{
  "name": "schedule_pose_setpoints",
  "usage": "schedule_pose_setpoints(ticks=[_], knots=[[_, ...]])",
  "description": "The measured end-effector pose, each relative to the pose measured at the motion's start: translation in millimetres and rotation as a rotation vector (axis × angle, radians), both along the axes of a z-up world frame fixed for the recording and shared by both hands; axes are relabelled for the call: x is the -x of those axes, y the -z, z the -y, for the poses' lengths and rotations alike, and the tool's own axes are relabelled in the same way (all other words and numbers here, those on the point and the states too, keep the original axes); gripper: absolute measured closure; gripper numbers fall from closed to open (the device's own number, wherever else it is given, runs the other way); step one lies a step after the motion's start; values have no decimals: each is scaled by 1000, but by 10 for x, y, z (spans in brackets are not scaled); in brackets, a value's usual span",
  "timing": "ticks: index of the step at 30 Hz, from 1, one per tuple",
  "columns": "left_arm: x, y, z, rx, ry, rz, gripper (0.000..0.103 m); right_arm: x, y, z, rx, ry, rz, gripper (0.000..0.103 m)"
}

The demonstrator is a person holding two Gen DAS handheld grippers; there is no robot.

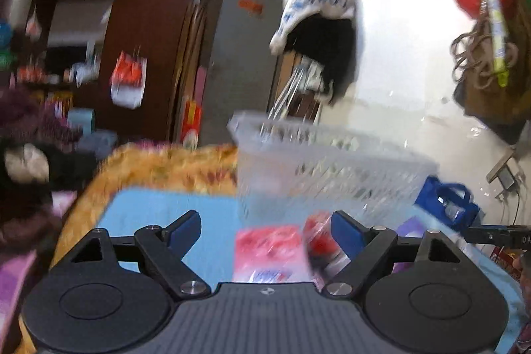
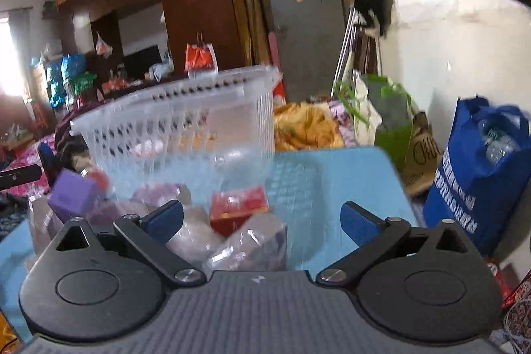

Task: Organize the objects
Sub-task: 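Grasp the pink tissue pack with the left tool while the right tool grasps a wrapped box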

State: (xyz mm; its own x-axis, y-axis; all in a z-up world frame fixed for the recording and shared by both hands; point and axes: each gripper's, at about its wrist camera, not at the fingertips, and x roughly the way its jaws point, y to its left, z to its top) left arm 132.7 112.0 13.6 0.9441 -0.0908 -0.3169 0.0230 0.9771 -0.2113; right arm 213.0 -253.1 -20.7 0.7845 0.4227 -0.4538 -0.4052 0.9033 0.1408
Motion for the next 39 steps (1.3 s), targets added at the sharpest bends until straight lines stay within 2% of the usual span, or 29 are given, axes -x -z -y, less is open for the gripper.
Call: schedule_pose_setpoints(ticks=[3, 6, 7, 10, 15, 17, 18, 19, 20, 21, 22, 26, 33, 35, 39], knots=[[-58, 107, -58, 6, 18, -43, 15, 5, 118, -47, 54, -1, -34, 0], [-77, 155, -73, -5, 25, -61, 15, 60, 124, -76, 82, -15, -11, 1], [-84, 168, -73, -8, 29, -68, 15, 75, 140, -90, 88, -16, -16, 4], [-91, 197, -93, 1, 32, -89, 15, 60, 181, -60, 93, 2, -38, 19], [-112, 248, -73, 13, 32, -123, 15, 68, 201, -65, 107, -4, -41, 28], [-112, 257, -40, -1, 44, -129, 15, 72, 206, -55, 105, -3, -40, 37], [-108, 258, -22, -9, 52, -129, 16, 72, 209, -51, 105, -2, -41, 40], [-102, 263, -1, -19, 59, -131, 22, 78, 209, -46, 104, -2, -38, 41], [-95, 261, 18, -26, 64, -128, 28, 85, 205, -45, 103, -1, -32, 42], [-81, 256, 21, -27, 67, -119, 42, 101, 197, -40, 97, 6, -21, 42], [-76, 256, 18, -28, 69, -116, 47, 123, 190, -24, 88, 15, -7, 42], [-50, 248, -27, -9, 79, -98, 47, 212, 161, 22, 56, 26, 52, 43], [76, 245, -57, 35, 95, -16, 47, 287, 114, 55, 21, 35, 113, 43], [67, 282, -17, 22, 105, -29, 47, 278, 119, 45, 18, 28, 105, 43], [129, 245, 47, -8, 113, 29, 47, 288, 109, 48, 11, 32, 117, 43]])
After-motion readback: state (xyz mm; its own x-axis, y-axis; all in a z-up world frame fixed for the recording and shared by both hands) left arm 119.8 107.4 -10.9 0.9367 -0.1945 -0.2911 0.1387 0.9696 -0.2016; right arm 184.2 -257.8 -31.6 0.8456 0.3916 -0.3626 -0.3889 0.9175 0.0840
